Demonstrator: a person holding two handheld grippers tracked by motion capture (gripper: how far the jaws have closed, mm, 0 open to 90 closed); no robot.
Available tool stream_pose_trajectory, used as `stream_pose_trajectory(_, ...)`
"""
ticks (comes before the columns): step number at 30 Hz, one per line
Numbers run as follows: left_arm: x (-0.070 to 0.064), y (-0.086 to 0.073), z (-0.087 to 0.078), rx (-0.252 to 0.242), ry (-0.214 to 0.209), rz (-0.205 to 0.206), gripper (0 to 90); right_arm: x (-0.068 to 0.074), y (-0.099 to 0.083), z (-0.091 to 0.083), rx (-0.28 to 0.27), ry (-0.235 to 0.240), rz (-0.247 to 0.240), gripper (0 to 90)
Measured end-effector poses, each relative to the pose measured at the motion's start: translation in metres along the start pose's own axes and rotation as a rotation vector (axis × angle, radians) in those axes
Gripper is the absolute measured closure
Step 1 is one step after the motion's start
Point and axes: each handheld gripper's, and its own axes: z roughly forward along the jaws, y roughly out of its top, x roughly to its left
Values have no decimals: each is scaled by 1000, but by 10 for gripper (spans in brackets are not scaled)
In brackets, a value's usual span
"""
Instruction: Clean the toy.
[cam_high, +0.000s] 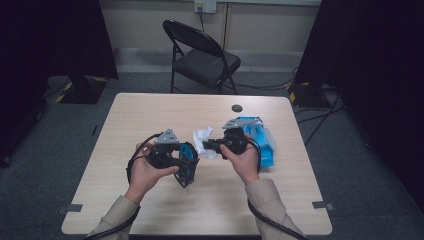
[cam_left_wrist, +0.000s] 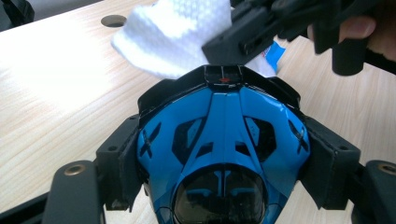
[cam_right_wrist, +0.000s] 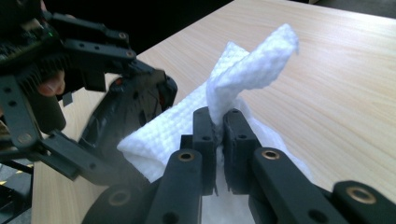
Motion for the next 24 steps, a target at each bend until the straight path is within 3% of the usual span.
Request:
stream_pose_trajectory(10, -1, 0, 2, 12, -3, 4, 257, 6, 8, 1, -11, 22, -8, 853)
stream_pose_trajectory(24, -1, 1, 1, 5, -1, 9, 257, 17, 2, 21, 13, 76, -7, 853)
